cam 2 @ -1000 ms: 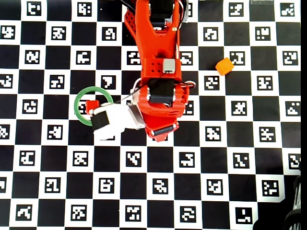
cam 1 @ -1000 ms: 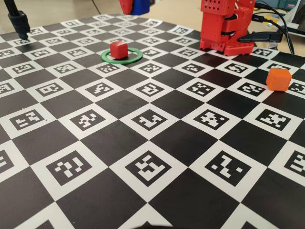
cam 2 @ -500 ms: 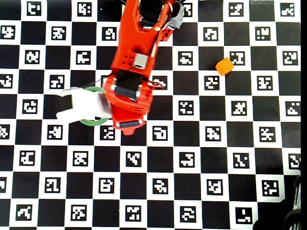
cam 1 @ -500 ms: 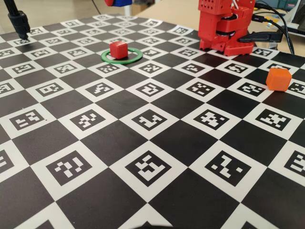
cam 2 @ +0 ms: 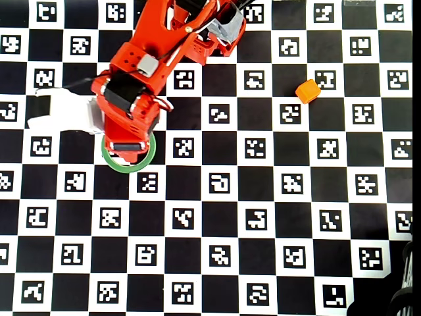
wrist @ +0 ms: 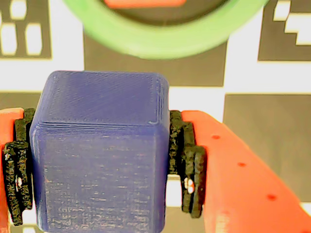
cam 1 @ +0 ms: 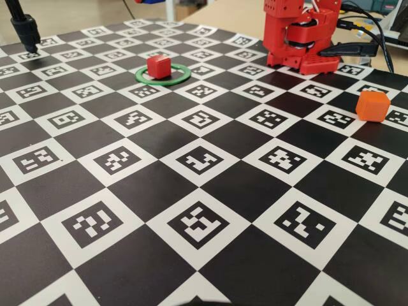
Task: Grab the red cube then put it in the green circle then put the blue cube on top and finally the orange cube on top
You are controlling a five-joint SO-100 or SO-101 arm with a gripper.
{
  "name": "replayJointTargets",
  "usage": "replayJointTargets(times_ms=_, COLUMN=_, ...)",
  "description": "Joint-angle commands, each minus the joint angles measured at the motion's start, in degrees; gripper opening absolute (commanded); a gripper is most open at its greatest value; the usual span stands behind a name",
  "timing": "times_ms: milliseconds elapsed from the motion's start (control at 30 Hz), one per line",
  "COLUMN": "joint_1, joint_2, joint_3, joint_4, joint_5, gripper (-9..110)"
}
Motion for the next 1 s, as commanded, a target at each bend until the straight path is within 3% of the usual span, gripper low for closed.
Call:
replayJointTargets(times_ms=0, joint_1=2.11, joint_2=5.98, joint_3=-0.79, joint_4=-0.79, joint_5=-1.49, gripper=5)
replayJointTargets(times_ms=533, joint_1=3.08, joint_2=10.63, joint_3=11.78, joint_4=-12.39, joint_5=-4.22, gripper=5)
replayJointTargets(times_ms=967, joint_1=1.58, joint_2=11.07, joint_3=15.91, joint_4=-15.29, joint_5=-4.31, gripper=5)
